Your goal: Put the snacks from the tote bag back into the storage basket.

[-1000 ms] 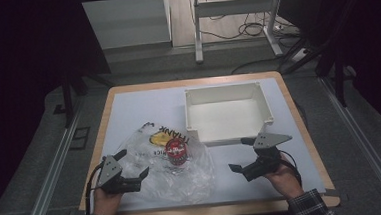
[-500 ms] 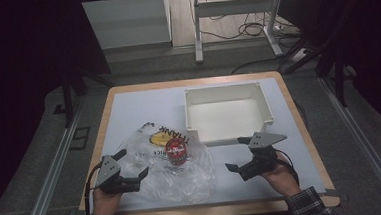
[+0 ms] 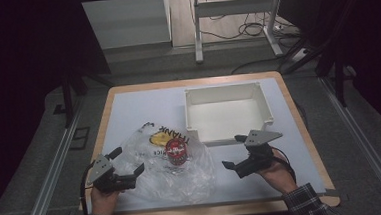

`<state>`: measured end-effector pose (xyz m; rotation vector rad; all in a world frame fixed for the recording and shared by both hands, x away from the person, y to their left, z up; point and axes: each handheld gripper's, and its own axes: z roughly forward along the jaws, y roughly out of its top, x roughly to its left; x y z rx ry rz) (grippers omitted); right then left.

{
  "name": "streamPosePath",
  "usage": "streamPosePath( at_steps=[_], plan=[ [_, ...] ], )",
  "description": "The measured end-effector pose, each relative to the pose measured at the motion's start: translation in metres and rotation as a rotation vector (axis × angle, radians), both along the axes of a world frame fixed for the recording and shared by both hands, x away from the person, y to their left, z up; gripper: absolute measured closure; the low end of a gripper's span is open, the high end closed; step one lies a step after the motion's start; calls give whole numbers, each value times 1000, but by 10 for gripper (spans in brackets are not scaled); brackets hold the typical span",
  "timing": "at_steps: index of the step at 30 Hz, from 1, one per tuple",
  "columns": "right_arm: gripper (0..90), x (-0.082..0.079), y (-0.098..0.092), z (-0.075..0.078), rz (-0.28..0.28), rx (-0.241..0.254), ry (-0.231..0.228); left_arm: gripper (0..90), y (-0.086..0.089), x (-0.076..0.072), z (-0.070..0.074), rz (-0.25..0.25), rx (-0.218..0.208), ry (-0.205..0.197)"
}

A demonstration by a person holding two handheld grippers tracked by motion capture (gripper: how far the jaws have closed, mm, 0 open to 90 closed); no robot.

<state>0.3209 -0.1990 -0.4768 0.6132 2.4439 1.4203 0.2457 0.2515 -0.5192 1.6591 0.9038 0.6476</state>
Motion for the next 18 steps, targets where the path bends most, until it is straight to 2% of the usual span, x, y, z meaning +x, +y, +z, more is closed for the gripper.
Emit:
streamPosePath(
  at_steps=[1,10,12,18],
  plan=[
    [0,0,1,0,0,0,2,0,0,0,0,4,-7,-13],
    [0,7,10,1,19,-5,26,0,3,-1,-2,15,-43,-50],
    [0,8,13,1,18,-5,26,0,3,-1,-3,18,-63,-70],
    [0,10,19,4,27,-1,33,0,5,-1,-2,16,-86,-64]
  ],
)
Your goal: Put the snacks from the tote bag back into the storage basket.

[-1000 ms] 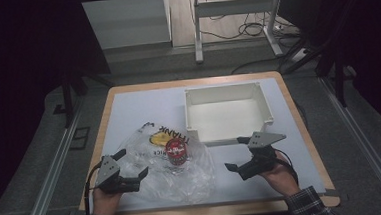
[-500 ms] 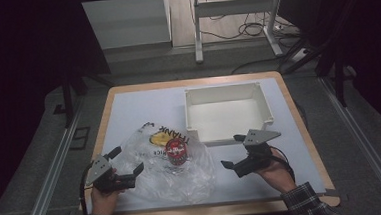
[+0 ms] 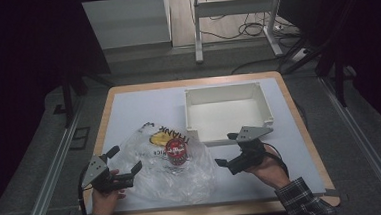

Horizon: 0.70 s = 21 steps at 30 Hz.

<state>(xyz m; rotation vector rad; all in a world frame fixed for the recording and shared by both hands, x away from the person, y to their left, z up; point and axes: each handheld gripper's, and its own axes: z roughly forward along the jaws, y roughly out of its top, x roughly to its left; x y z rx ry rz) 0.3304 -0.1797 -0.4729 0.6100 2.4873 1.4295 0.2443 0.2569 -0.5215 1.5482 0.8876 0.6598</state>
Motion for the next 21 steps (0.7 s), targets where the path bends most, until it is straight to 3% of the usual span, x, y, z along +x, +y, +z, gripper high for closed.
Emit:
streamPosePath(
  at_steps=[6,10,21],
  plan=[
    [0,3,6,0,1,-10,13,0,1,-1,1,9,-6,-6],
    [0,4,13,-1,10,-30,26,0,1,-3,2,-2,-28,-34],
    [0,9,27,-1,28,-72,23,7,0,-1,2,-32,-23,-12]
  ],
)
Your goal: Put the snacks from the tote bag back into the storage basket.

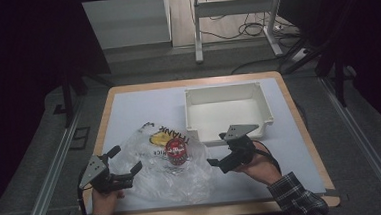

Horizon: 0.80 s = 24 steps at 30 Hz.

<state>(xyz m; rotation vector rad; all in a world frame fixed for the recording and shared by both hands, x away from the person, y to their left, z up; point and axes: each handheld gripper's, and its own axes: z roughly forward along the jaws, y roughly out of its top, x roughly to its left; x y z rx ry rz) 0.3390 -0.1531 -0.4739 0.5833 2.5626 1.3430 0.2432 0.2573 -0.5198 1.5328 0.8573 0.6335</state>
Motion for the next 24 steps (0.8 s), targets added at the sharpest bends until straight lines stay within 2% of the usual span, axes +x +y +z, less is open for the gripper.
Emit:
streamPosePath(
  at_steps=[12,20,24],
  plan=[
    [0,7,17,0,10,-37,10,9,1,-1,1,13,1,-7],
    [0,10,34,0,43,-70,0,10,2,-1,1,18,-1,-11],
    [0,11,44,-2,61,-101,-3,11,2,-1,1,13,-3,-8]
  ],
)
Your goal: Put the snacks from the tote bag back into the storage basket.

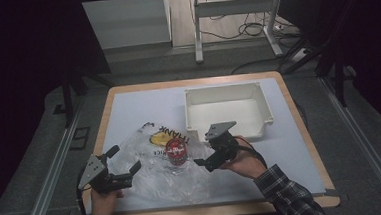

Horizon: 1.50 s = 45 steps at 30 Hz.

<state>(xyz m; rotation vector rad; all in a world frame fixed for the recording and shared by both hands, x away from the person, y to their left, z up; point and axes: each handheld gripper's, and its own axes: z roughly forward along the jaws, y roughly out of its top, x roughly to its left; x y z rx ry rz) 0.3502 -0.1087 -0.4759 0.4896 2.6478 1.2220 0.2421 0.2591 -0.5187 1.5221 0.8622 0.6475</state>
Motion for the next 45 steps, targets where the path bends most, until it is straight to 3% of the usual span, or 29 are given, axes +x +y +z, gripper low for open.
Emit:
streamPosePath(
  at_steps=[18,24,29,38,45],
  plan=[
    [9,9,23,-3,12,-27,44,12,1,0,1,0,-5,-1],
    [8,11,37,-5,38,-65,64,12,2,0,1,-1,-7,-2],
    [10,13,49,-8,63,-99,55,14,2,0,1,-1,-7,-3],
    [47,16,60,-9,95,-140,52,15,1,0,1,1,6,-4],
    [80,23,70,-10,108,-180,76,15,1,-1,1,3,11,-6]
  ],
)
